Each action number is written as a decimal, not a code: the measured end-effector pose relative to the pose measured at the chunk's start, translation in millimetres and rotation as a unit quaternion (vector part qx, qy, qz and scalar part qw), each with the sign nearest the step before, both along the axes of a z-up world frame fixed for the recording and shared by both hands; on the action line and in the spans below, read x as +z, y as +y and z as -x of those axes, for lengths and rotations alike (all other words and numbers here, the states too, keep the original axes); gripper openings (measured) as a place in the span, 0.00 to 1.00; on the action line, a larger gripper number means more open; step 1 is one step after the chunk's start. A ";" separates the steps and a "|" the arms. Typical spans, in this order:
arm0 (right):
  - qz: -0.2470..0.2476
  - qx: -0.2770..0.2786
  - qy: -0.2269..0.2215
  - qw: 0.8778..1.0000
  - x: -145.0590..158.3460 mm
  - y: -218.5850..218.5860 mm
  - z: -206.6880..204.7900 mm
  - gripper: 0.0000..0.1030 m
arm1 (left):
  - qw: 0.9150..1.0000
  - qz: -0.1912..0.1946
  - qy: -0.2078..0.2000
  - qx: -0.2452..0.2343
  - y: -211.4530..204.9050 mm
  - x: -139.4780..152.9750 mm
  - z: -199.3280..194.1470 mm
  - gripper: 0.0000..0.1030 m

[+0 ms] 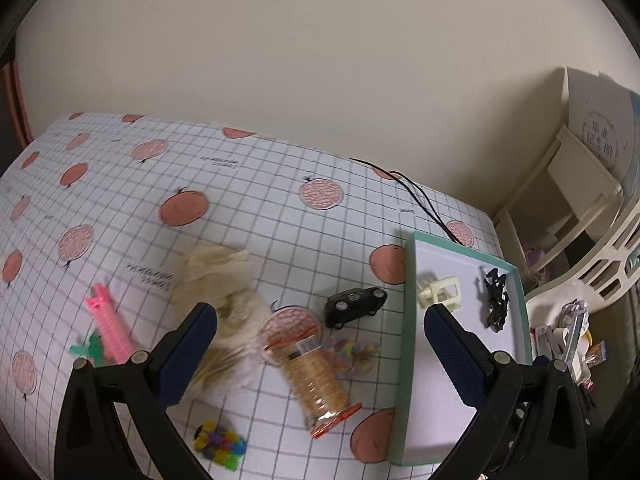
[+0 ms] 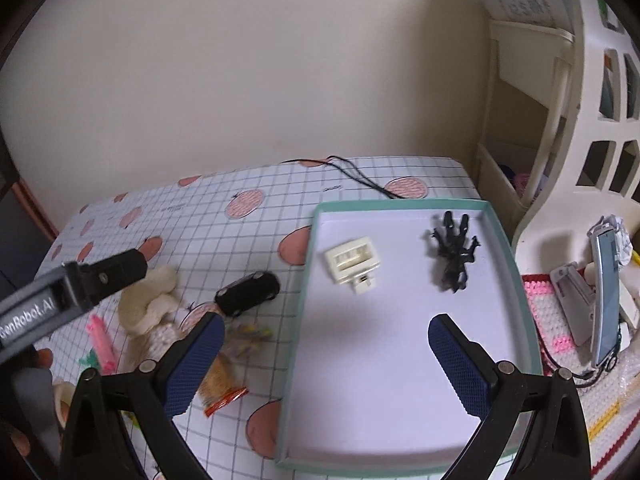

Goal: Organize objects
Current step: 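Withdraw both open tools from the tray back over the table items, then move the left tool toward the pink hair roller while the right tool approaches the snack bar packet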

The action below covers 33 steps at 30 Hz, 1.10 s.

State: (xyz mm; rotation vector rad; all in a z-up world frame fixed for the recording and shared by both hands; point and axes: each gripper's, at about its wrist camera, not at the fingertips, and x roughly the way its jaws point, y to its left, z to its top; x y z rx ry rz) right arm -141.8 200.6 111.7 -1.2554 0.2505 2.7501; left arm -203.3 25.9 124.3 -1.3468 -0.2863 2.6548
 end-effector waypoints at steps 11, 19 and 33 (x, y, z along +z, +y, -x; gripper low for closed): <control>0.007 0.042 -0.022 0.999 -7.8 -34.8 -7.4 1.00 | 0.998 -0.034 -0.008 0.053 -64.4 -7.1 -21.3 1.00; 0.009 0.073 -0.037 0.997 -19.0 -62.1 -2.8 1.00 | 0.994 -0.052 -0.018 0.093 -110.2 -10.7 -28.9 1.00; 0.016 0.110 -0.071 0.991 -46.0 -106.8 7.4 1.00 | 0.981 -0.080 -0.071 0.164 -174.8 -47.9 -33.1 1.00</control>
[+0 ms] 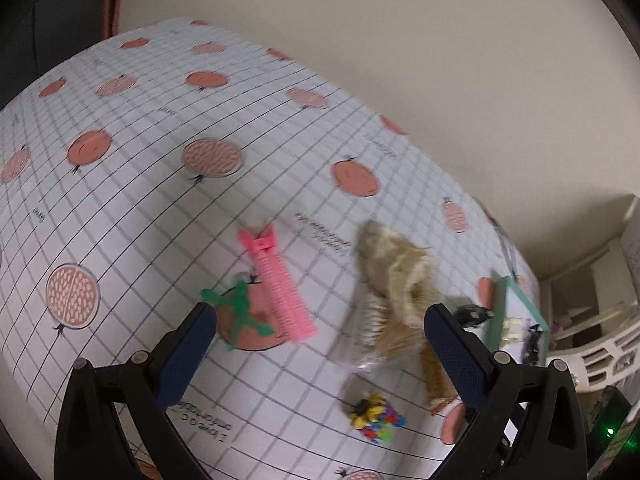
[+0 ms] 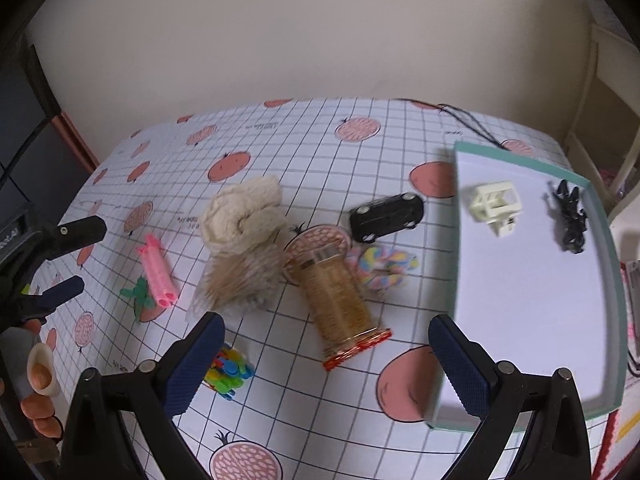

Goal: Organize objects
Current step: 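Move the left tool toward the pink hair roller while the right tool approaches the snack bar packet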

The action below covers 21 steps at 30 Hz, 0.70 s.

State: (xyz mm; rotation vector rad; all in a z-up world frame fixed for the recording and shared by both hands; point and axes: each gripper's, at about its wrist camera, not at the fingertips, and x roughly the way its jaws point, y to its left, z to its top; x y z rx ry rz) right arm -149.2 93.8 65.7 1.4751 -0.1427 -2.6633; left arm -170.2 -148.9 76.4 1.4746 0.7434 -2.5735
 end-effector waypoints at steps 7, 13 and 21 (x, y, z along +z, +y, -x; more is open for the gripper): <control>-0.007 -0.007 -0.022 1.000 -20.1 4.9 7.3 1.00 | 0.999 0.004 -0.037 0.019 -7.0 -33.9 5.5 1.00; 0.000 -0.008 -0.033 0.999 -32.3 8.1 12.6 1.00 | 0.999 0.023 -0.034 0.022 -8.1 -47.0 10.3 1.00; 0.003 -0.004 -0.033 0.999 -41.8 6.7 20.3 1.00 | 0.999 0.036 -0.030 0.022 -8.3 -57.2 20.8 0.94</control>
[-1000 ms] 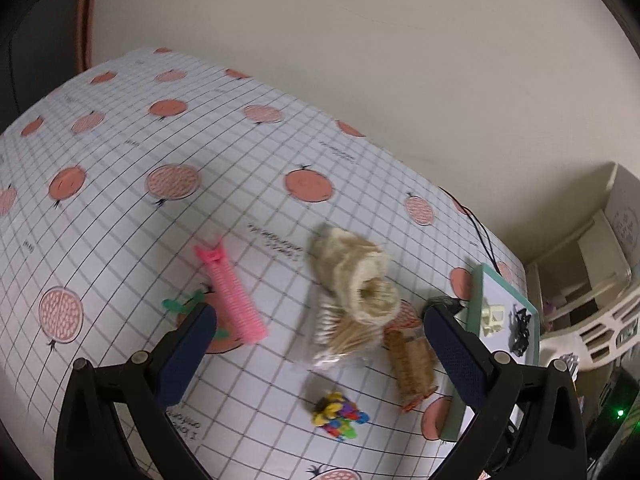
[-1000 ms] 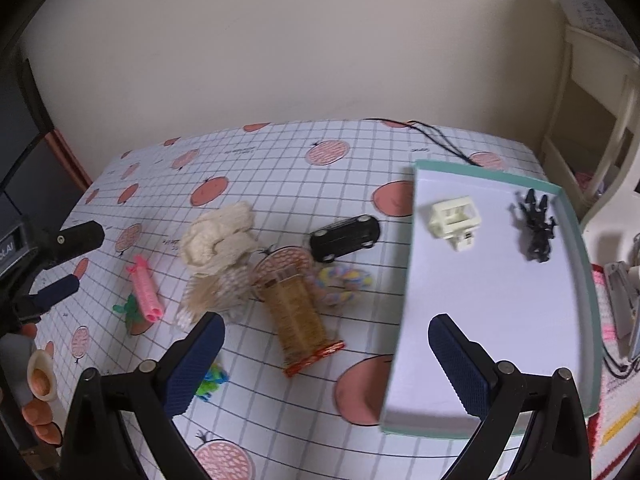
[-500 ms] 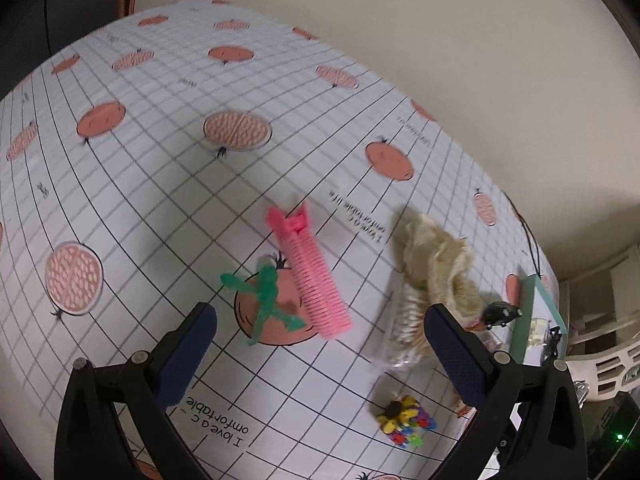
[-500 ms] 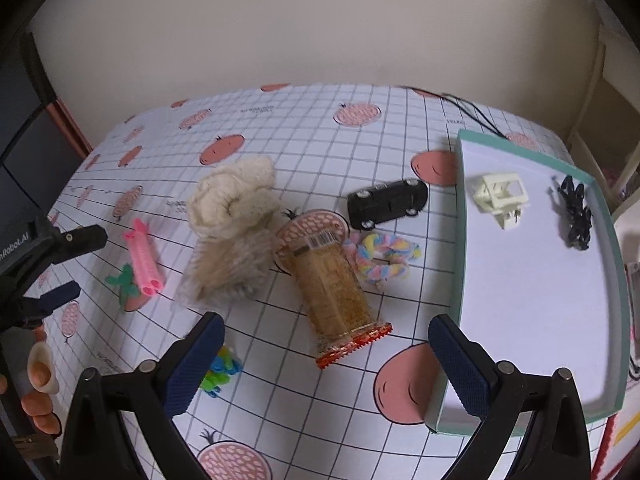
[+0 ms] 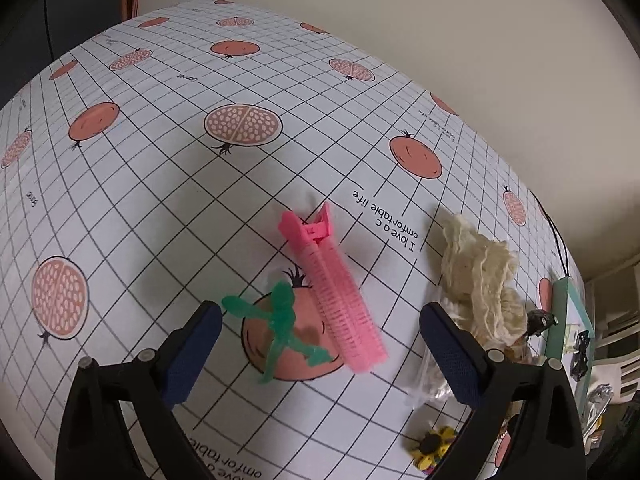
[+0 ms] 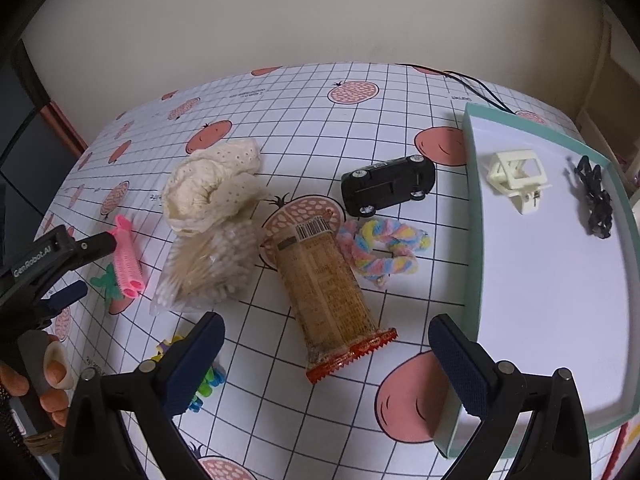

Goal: Organize objects
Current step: 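Move the left tool toward the pink hair roller while the right tool approaches the snack bar packet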

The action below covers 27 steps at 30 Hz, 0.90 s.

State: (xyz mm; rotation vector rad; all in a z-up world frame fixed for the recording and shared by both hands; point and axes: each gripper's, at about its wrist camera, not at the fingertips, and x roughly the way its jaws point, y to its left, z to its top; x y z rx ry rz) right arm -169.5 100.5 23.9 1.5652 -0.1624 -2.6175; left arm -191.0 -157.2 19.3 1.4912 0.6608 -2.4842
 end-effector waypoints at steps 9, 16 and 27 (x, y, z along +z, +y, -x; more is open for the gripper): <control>-0.015 0.000 -0.013 1.000 -14.3 1.0 7.0 1.00 | 1.000 0.003 -0.003 0.002 -6.9 -8.3 8.2 0.76; -0.013 0.003 -0.022 1.000 -24.5 -1.3 9.6 1.00 | 1.000 0.026 -0.006 -0.006 -2.0 -9.9 13.3 0.70; -0.045 0.023 -0.023 0.998 -36.1 -12.1 8.4 1.00 | 0.998 0.063 -0.009 -0.022 9.0 -10.8 19.1 0.63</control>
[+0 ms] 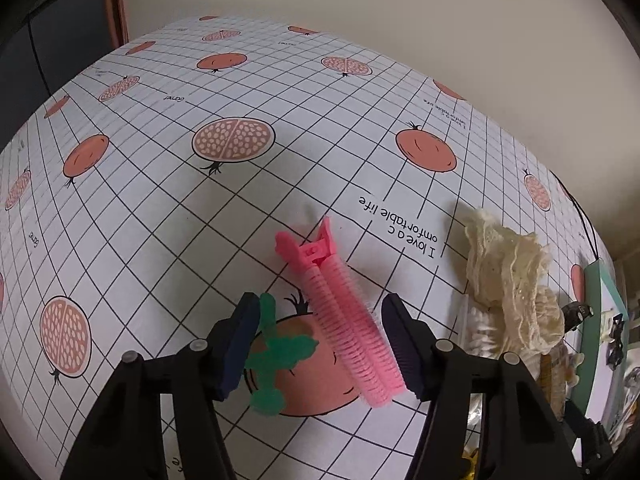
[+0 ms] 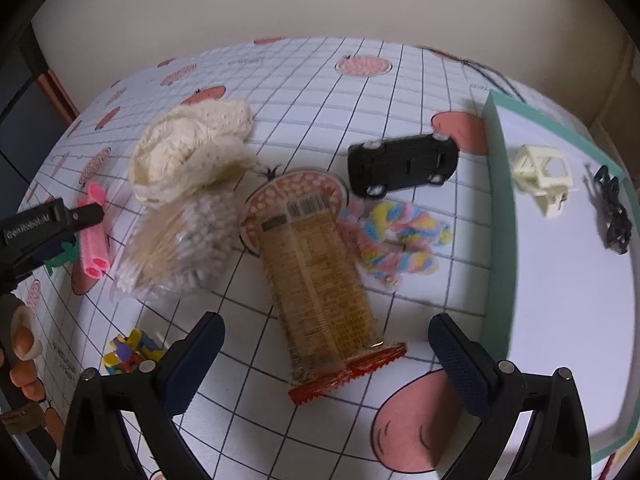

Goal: Organize objects
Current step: 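Move the left tool toward the pink hair roller while the right tool approaches the snack bar packet, then close the left tool on the pink roller while the right tool grasps the snack bar packet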

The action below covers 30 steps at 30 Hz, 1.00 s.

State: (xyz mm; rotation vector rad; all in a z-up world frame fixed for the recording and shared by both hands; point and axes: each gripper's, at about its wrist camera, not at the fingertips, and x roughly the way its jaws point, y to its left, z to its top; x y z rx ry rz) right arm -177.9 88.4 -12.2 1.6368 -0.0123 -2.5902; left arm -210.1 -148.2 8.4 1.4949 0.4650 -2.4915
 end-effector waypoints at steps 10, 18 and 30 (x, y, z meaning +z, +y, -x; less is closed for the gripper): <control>0.005 -0.015 0.005 1.000 0.3 5.7 -0.4 1.00 | 0.998 -0.059 0.004 0.012 -19.7 0.7 -3.3 0.56; -0.024 0.005 0.006 1.000 -1.2 -1.1 -3.7 1.00 | 0.997 -0.074 0.011 0.008 -25.7 6.1 -4.3 0.56; -0.016 0.002 0.012 1.000 6.3 2.4 -5.9 0.91 | 0.999 -0.048 0.019 -0.006 -22.1 28.4 -2.4 0.47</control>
